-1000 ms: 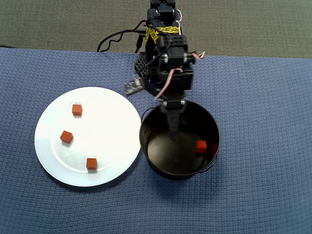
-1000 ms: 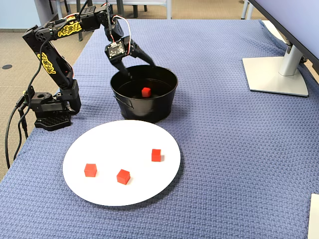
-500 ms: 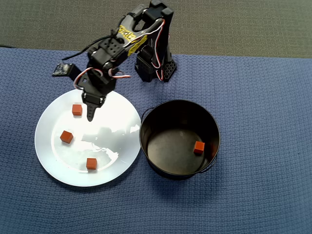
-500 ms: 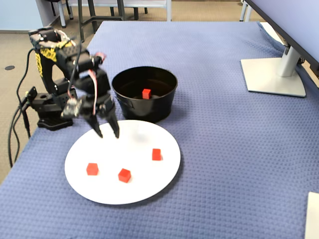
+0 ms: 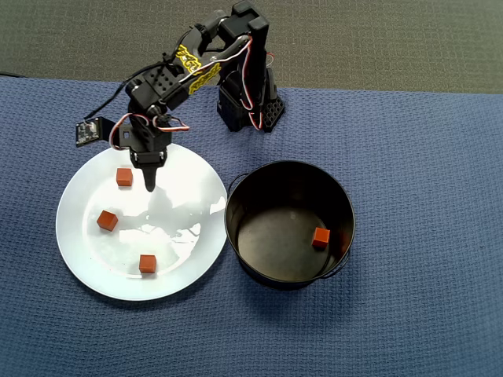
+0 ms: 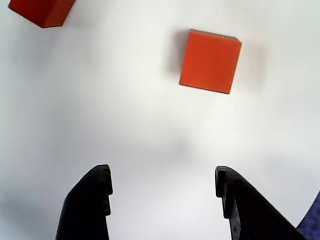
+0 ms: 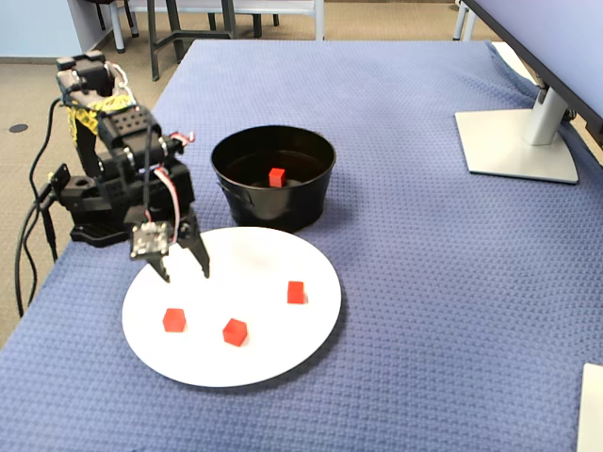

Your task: Pick up the red cubes from the white plate and place them in the black recipient

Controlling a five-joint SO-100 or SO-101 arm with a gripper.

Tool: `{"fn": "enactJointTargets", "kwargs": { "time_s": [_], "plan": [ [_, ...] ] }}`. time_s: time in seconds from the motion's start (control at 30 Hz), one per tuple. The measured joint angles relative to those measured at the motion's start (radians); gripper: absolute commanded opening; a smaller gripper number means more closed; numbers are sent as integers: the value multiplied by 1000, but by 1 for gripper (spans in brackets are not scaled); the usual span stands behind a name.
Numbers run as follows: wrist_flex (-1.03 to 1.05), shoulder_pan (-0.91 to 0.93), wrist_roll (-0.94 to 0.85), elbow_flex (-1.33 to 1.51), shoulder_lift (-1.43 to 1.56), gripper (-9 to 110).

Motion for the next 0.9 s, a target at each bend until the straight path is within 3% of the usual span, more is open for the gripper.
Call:
{"fn": "enactJointTargets", "kwargs": {
  "time_s": [0.27, 0.9],
  "plan": [
    [-87, 81, -195, 0, -100, 20],
    [-83, 92, -130, -196, -287, 19]
  ]
}}
